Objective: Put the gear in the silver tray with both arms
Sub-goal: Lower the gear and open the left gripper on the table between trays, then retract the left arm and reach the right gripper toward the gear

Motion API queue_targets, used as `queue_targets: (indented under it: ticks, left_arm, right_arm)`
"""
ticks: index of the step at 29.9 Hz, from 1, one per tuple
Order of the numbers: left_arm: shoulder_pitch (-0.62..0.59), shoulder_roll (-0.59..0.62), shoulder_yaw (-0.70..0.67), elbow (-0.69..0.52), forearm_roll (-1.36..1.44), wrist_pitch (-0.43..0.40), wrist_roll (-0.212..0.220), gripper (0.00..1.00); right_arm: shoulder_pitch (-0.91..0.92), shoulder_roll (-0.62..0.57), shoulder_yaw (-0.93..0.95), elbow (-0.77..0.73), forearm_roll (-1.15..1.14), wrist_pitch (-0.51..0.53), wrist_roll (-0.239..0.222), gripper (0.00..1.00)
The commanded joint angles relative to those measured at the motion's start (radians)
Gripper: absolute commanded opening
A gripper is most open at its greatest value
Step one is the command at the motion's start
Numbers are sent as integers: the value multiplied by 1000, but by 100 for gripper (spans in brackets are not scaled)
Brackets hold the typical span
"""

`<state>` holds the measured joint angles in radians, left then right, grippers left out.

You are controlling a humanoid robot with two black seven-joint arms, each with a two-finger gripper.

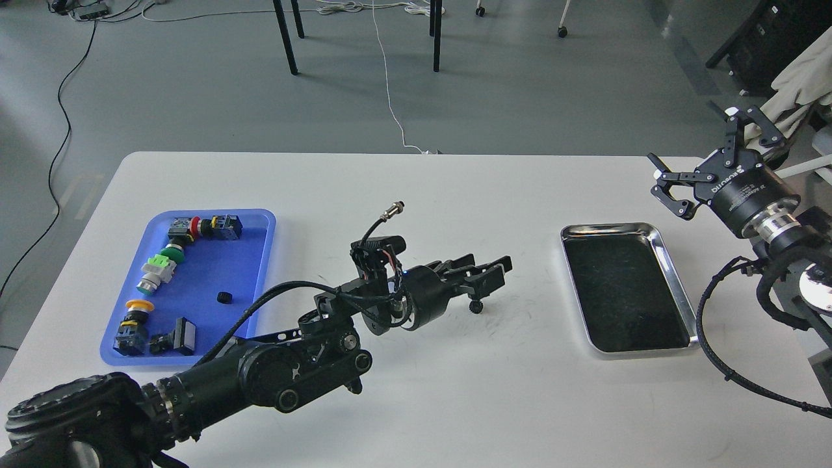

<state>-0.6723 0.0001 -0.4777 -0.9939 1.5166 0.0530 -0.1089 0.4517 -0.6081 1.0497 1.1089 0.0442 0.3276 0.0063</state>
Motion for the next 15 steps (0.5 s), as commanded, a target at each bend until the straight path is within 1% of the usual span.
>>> queue_targets:
  ticks: [1,2,7,11,13,15]
  left_arm:
    - [-29,0,-84,-37,-97,-5,0,98]
    - [-35,0,-100,-49,-154,-5,0,98]
    - [-38,184,-214,-112,-395,-7,5,98]
    - [-35,309,-286,-118,-570,-5,21,98]
    - [-33,360,-309,-118,-668,-7,31,98]
    - [-32,406,-312,-114,-758,-8,31,98]
  right_arm:
    - [79,-39,-77,5,-4,2,-3,99]
    - [114,-48,-121,5,-6,1,-3,99]
    - [301,-90,-325,14,-35,1,-8,99]
    - [474,-114,-520,29,-144,-9,-12,99]
    - [565,-120,-638,75,-226,-15,-22,99]
    - [661,-133,-762,120,-318,-24,-35,99]
